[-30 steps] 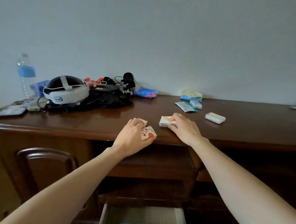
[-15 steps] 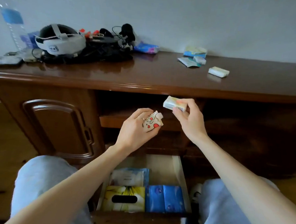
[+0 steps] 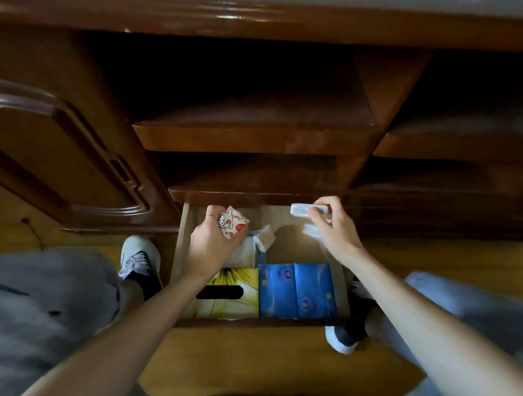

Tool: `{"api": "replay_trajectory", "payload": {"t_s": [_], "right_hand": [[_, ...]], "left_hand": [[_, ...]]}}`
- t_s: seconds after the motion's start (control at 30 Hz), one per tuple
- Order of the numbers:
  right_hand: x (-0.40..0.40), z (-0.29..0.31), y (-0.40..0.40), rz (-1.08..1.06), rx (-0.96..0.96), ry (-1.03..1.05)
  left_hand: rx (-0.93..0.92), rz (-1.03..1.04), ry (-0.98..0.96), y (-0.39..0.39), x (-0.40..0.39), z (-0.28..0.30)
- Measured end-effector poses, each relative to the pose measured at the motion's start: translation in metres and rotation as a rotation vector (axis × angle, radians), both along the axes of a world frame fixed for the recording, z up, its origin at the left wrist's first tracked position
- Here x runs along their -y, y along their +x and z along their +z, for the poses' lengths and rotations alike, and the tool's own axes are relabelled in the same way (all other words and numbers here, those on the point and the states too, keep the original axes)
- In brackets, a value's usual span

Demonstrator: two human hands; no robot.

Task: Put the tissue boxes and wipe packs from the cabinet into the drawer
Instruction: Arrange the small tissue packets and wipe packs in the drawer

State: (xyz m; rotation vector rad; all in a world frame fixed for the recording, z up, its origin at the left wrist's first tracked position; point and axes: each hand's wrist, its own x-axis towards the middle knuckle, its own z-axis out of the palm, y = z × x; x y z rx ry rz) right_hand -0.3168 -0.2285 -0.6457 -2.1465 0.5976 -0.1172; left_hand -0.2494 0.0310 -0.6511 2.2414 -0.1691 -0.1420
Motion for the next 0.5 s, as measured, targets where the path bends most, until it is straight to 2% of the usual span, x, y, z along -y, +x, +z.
{"api": "replay_trajectory", "payload": {"t_s": [0.2, 0.5], "right_hand": [[-0.003, -0.066, 0.003, 0.016, -0.315, 0.042], [-0.011, -0.092, 0.049, 0.218, -0.568, -0.043]], "left_hand": [[-0.12, -0.004, 0.039, 0.001, 0.005, -0.058], [-0.365, 0.023, -0.063, 0.017, 0.003, -0.087]]}}
